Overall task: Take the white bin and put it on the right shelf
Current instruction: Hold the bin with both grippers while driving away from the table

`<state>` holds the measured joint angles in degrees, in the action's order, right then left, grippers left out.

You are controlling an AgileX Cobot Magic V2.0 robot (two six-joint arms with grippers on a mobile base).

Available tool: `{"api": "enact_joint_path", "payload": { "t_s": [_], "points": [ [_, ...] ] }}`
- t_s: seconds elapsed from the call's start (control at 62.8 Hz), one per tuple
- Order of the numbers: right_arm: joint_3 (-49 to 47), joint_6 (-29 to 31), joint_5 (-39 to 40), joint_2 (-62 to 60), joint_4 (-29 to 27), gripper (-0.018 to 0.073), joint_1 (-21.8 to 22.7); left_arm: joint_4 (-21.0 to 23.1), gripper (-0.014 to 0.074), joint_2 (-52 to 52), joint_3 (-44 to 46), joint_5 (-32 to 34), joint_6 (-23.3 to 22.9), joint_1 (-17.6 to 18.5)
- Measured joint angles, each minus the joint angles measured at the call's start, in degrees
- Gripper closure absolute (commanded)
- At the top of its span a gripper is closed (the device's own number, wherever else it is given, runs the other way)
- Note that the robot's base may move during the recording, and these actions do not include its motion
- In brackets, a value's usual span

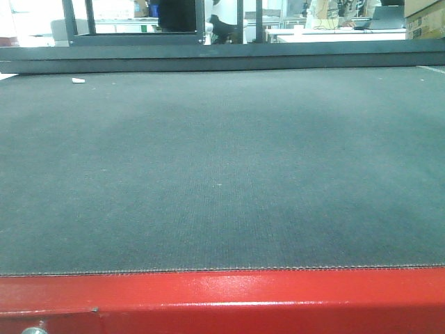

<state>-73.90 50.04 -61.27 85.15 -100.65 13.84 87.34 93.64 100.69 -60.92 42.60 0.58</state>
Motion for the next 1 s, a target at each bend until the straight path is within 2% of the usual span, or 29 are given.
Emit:
{"api": "enact_joint_path", "payload": {
  "t_s": [1.002],
  "points": [
    [0.0, -1.0, 1.8, -2.9, 0.6, 0.0503, 0.2, -0.5, 0.0722, 0.0, 0.0, 0.3, -0.1, 0.2]
  ]
}}
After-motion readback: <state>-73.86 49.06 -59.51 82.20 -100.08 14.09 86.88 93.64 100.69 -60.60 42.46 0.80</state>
